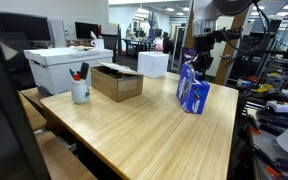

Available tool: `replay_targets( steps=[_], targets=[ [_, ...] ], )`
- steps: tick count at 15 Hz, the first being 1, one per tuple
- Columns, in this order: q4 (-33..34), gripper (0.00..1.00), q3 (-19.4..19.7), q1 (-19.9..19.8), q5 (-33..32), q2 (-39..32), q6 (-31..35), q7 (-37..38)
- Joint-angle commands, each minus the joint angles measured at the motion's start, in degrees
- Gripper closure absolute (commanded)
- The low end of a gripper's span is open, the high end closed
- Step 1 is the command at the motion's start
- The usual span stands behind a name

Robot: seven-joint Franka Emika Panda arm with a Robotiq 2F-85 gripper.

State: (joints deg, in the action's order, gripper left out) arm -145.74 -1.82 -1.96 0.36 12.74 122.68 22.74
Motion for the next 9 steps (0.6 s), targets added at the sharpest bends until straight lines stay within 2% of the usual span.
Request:
replay_targets(
  steps=[1, 6, 7, 8, 9],
  targets=[
    [0.73, 0.97, 0.46, 0.21, 2.07, -1.88, 0.30, -1.99],
    [1.77, 0.97, 0.88, -1.36, -1.25, 0.09, -0.31, 1.66],
    [2.39, 0.97, 0.78, -3.29, -5.93, 0.32, -4.40, 6.68],
    [2.15, 0.97, 0.97, -3.57, -7.20, 0.85, -4.62, 7.68],
    [2.21, 0.97, 1.04, -4.91, -11.05, 2.22, -6.62, 9.25]
  ],
)
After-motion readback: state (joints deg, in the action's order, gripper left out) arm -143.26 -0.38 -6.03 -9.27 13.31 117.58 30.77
